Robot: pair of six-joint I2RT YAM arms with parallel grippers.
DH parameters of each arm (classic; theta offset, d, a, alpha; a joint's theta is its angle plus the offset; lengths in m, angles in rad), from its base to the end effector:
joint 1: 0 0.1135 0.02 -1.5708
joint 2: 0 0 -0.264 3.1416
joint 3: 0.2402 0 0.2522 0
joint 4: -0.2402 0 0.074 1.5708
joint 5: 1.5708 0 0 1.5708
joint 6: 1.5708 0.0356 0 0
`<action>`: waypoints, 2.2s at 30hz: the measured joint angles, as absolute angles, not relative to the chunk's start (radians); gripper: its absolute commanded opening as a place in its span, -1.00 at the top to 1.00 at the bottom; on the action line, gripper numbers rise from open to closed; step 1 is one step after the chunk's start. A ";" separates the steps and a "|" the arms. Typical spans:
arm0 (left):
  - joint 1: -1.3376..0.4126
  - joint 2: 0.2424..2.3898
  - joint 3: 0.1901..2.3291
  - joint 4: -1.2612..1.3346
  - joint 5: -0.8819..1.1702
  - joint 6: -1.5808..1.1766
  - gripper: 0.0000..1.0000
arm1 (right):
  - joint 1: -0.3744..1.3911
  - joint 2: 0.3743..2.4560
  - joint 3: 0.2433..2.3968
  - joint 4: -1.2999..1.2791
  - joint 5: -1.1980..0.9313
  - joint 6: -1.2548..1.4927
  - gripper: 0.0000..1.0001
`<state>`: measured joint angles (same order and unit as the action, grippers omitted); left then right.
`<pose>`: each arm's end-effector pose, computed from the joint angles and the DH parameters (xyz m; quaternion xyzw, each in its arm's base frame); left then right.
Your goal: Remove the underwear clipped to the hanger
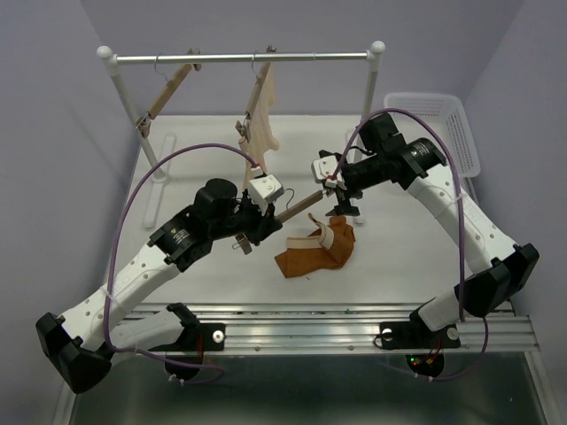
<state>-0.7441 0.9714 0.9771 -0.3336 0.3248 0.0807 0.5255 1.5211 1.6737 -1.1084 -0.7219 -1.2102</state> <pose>0.1524 -0.1558 0.3582 0.4078 0.6973 -0.3114 0.5004 0.2460 0.1698 0.3914 -0.7494 0.4949 0.2220 0.3797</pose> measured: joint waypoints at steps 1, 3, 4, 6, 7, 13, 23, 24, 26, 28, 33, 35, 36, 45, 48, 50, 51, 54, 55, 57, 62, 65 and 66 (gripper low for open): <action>-0.744 0.971 0.977 -0.333 0.324 0.080 1.00 | 0.525 1.512 1.666 -1.099 -0.746 -1.212 -1.00; -0.744 0.974 0.978 -0.333 0.324 0.078 1.00 | 0.525 1.499 1.658 -1.084 -0.800 -1.213 -1.00; -0.744 0.979 0.980 -0.333 0.324 0.077 1.00 | 0.525 1.499 1.658 -1.079 -0.826 -1.213 -1.00; -0.744 0.987 0.982 -0.332 0.324 0.076 1.00 | 0.528 1.502 1.658 -1.070 -0.859 -1.212 -1.00; -0.744 0.990 0.982 -0.332 0.325 0.076 1.00 | 0.530 1.507 1.658 -1.066 -0.874 -1.211 -1.00; -0.744 0.992 0.982 -0.331 0.326 0.076 1.00 | 0.569 1.579 1.676 -1.051 -0.897 -1.171 -0.61; -0.745 0.973 0.984 -0.355 0.295 0.109 -0.40 | 0.630 1.673 1.714 -1.105 -0.839 -1.140 0.99; -0.745 0.967 0.984 -0.355 0.278 0.104 -0.63 | 0.632 1.673 1.714 -1.108 -0.841 -1.137 0.99; -0.744 0.957 0.989 -0.348 0.246 0.083 -0.98 | 0.636 1.668 1.713 -1.104 -0.820 -1.116 0.99; -0.744 0.945 0.996 -0.345 0.211 0.058 -0.98 | 0.636 1.663 1.705 -1.078 -0.793 -1.083 0.99; -0.744 0.910 1.020 -0.341 0.062 0.000 -0.98 | 0.635 1.612 1.639 -0.982 -0.625 -0.978 0.99; -0.744 0.897 1.036 -0.342 -0.039 -0.034 -0.98 | 0.635 1.610 1.639 -0.957 -0.549 -0.933 0.99; -0.744 0.890 1.044 -0.342 -0.089 -0.055 -0.98 | 0.635 1.610 1.639 -0.940 -0.496 -0.905 0.99; -0.744 0.762 1.071 -0.321 -0.598 -0.295 -0.98 | 0.589 1.567 1.551 -0.717 -0.084 -0.572 0.99; -0.744 0.707 1.053 -0.314 -0.701 -0.352 -0.98 | 0.581 1.510 1.477 -0.660 0.060 -0.474 0.99; -0.744 0.685 1.048 -0.303 -0.735 -0.377 -0.98 | 0.582 1.471 1.442 -0.625 0.145 -0.418 0.99; -0.744 0.663 1.039 -0.295 -0.758 -0.392 -0.98 | 0.582 1.457 1.432 -0.607 0.186 -0.388 0.99; -0.744 0.632 1.023 -0.275 -0.794 -0.411 -0.98 | 0.582 1.441 1.436 -0.544 0.278 -0.286 0.99; -0.744 0.628 1.020 -0.273 -0.806 -0.418 -0.98 | 0.582 1.444 1.443 -0.537 0.288 -0.266 0.99; -0.744 0.628 1.014 -0.267 -0.825 -0.429 -0.98 | 0.582 1.471 1.490 -0.514 0.348 -0.179 0.99; -0.744 0.651 1.003 -0.259 -0.843 -0.450 -0.98 | 0.581 1.595 1.682 -0.444 0.421 0.009 0.99; -0.744 0.670 0.993 -0.258 -0.843 -0.458 -0.98 | 0.582 1.668 1.789 -0.406 0.445 0.077 0.99; -0.744 0.679 0.990 -0.258 -0.843 -0.459 -0.98 | 0.582 1.690 1.819 -0.401 0.450 0.089 0.99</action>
<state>-0.7441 0.6788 0.9901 -0.2584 -0.8433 -0.4587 0.5819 1.6901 1.8194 -0.4011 0.4496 0.0895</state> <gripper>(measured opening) 0.986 0.188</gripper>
